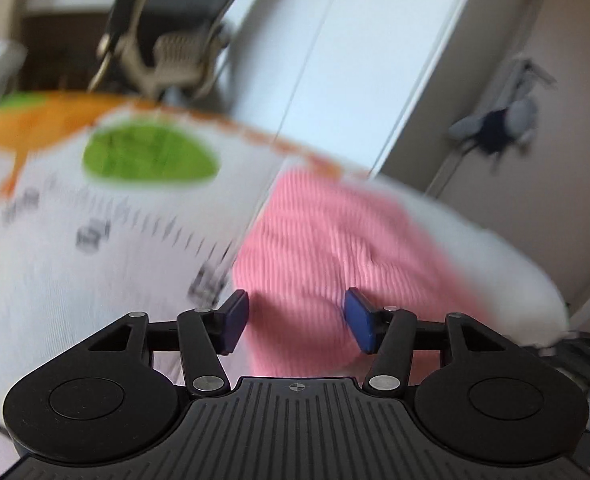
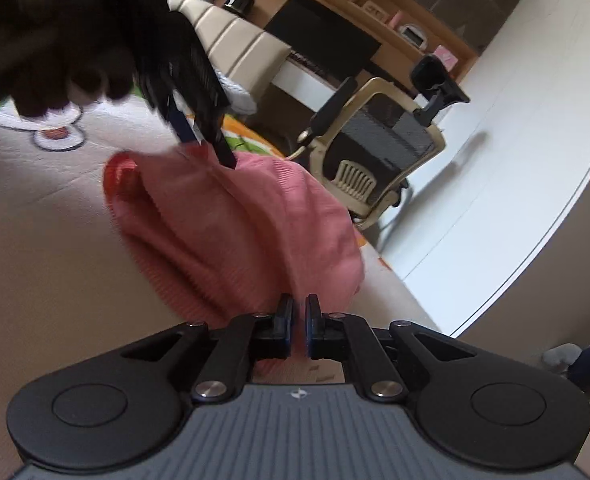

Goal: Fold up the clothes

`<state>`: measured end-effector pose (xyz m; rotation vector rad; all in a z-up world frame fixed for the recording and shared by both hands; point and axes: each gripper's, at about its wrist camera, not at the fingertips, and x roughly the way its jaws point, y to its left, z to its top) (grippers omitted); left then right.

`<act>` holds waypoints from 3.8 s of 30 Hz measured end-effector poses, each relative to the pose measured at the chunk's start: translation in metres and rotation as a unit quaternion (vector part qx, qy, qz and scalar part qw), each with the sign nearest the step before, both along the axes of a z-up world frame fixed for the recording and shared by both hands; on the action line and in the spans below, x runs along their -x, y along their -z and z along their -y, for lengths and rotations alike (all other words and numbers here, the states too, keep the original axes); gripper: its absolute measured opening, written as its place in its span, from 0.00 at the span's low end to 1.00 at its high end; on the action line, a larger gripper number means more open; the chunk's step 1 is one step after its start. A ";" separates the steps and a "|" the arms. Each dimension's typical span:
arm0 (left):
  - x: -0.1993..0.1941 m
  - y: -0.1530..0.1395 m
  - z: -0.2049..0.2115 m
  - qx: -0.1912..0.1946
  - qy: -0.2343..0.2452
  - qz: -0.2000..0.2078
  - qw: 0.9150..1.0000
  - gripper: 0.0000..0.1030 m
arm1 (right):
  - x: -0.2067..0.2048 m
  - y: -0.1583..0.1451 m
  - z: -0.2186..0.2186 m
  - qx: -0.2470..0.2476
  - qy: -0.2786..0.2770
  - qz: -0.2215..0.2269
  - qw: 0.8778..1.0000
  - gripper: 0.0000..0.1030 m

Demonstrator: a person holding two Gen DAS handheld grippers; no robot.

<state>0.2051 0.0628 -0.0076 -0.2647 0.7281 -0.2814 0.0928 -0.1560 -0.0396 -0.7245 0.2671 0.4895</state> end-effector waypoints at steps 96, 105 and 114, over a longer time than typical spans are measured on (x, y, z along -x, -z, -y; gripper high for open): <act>0.039 0.027 -0.053 0.219 -0.044 -0.021 0.975 0.90 | -0.032 0.010 -0.042 0.007 -0.047 0.002 0.999 0.70; -0.047 0.019 -0.055 0.160 -0.030 -0.021 0.986 0.71 | -0.032 0.010 -0.040 -0.002 -0.043 -0.006 0.999 0.72; -0.064 0.015 -0.037 0.097 -0.032 0.015 0.995 0.59 | -0.057 -0.014 -0.029 -0.084 -0.013 -0.099 0.991 0.78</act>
